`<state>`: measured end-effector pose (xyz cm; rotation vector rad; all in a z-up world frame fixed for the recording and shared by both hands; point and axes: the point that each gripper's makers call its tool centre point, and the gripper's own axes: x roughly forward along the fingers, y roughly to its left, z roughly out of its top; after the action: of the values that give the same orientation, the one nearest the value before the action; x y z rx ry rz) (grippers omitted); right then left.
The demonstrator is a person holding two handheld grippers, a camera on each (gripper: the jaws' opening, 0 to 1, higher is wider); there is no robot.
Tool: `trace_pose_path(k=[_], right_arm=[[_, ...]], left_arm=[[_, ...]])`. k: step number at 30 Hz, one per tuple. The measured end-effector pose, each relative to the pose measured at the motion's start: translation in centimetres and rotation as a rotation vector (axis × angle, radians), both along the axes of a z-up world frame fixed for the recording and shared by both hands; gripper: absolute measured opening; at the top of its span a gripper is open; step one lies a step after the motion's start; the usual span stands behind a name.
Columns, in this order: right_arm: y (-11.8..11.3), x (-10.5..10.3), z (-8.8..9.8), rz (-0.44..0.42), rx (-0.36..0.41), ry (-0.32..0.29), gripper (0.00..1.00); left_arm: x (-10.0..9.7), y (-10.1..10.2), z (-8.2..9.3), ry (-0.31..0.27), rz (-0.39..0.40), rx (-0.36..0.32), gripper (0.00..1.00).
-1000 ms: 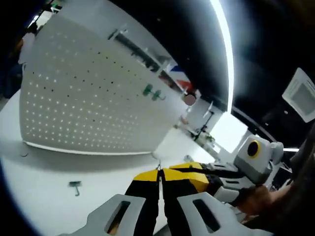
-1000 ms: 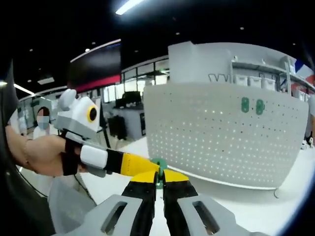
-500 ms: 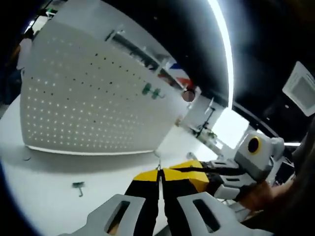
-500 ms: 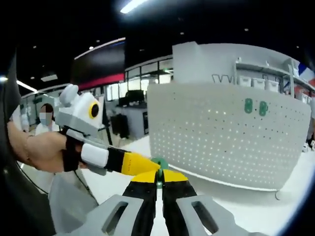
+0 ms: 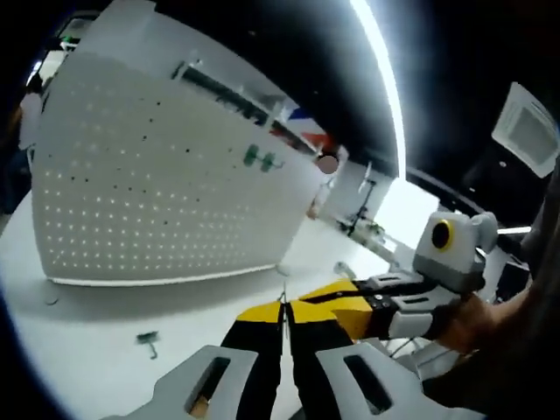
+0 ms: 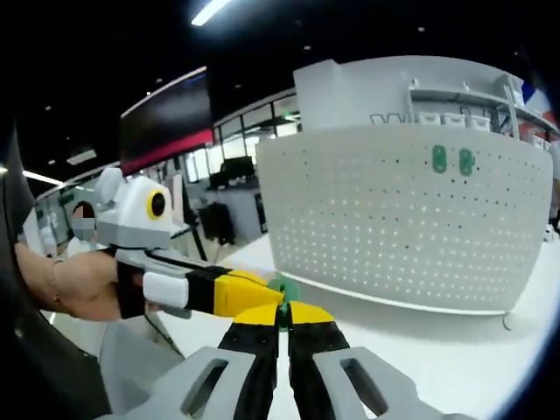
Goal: Insert the hook assembly into the mounting plate slot until the hook locks in place.
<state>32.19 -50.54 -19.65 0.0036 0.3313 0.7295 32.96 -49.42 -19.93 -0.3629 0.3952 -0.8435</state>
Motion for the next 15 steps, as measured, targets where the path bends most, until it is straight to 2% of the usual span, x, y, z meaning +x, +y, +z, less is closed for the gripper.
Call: trace_pose_path(k=[5, 7, 15], right_arm=[[0.0, 0.1, 0.2, -0.003, 0.002, -0.007, 0.00], [-0.1, 0.1, 0.1, -0.008, 0.000, -0.006, 0.00], [-1.4, 0.1, -0.4, -0.049, 0.007, 0.008, 0.00]], left_arm=[[0.0, -0.1, 0.2, -0.012, 0.000, -0.001, 0.02], [0.0, 0.0, 0.0, 0.006, 0.000, -0.007, 0.05], [0.2, 0.4, -0.3, 0.007, 0.011, -0.005, 0.27]])
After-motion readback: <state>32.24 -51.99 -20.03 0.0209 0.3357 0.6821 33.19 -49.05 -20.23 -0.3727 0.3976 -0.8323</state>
